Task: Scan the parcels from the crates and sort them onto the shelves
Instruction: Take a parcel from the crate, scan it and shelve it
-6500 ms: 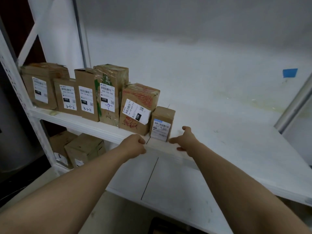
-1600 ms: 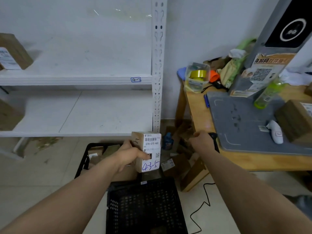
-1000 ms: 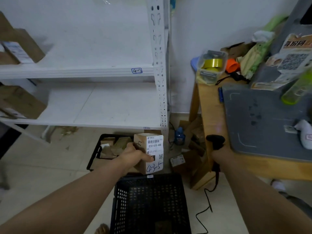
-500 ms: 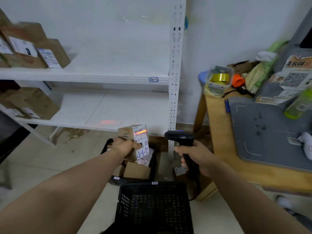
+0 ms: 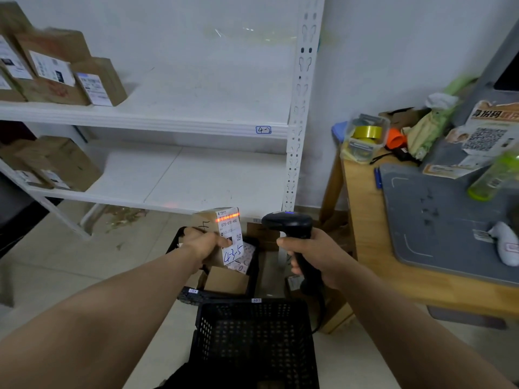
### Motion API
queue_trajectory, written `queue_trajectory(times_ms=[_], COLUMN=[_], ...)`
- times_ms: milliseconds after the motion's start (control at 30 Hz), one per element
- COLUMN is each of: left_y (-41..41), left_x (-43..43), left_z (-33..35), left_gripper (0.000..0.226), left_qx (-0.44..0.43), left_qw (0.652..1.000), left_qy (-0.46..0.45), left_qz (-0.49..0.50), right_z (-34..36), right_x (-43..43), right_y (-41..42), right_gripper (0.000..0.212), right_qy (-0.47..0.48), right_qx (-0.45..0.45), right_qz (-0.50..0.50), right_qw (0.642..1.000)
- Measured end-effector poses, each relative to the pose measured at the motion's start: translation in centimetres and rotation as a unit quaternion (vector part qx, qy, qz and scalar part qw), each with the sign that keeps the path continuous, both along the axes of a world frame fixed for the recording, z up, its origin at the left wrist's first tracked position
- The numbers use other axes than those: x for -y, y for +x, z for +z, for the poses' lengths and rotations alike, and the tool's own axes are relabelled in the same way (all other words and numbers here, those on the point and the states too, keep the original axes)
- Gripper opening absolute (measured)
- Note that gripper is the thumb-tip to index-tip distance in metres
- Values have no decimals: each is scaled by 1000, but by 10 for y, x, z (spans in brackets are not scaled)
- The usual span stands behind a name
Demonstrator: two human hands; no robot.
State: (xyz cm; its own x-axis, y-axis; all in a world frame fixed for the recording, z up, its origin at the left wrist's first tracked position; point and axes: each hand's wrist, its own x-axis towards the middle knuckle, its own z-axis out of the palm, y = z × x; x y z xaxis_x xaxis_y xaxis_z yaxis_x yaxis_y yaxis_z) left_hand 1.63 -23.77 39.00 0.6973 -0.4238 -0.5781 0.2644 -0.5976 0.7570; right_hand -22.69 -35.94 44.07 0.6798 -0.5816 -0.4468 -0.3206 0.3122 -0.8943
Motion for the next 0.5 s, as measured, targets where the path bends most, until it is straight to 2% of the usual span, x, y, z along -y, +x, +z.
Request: queue_trajectory(times_ms=[300,433,500], left_y=[-21,-25,-24], left_x=[-4,0,3], left_z=[23,18,13], left_gripper=[67,46,55], left_qx=[9,11,7], left_qw=[1000,1000,1000], left_qy=[-3,-4,-2], left_qz=[5,2,-15], right_z=[-1,-6,-11], right_x=[0,8,19], right_y=[1,-3,-9], right_gripper=[28,17,19], right_qy=[10,16,24], right_qx=[-4,-15,-23], right_qz=[16,16,-4], right_qw=[1000,1000,999])
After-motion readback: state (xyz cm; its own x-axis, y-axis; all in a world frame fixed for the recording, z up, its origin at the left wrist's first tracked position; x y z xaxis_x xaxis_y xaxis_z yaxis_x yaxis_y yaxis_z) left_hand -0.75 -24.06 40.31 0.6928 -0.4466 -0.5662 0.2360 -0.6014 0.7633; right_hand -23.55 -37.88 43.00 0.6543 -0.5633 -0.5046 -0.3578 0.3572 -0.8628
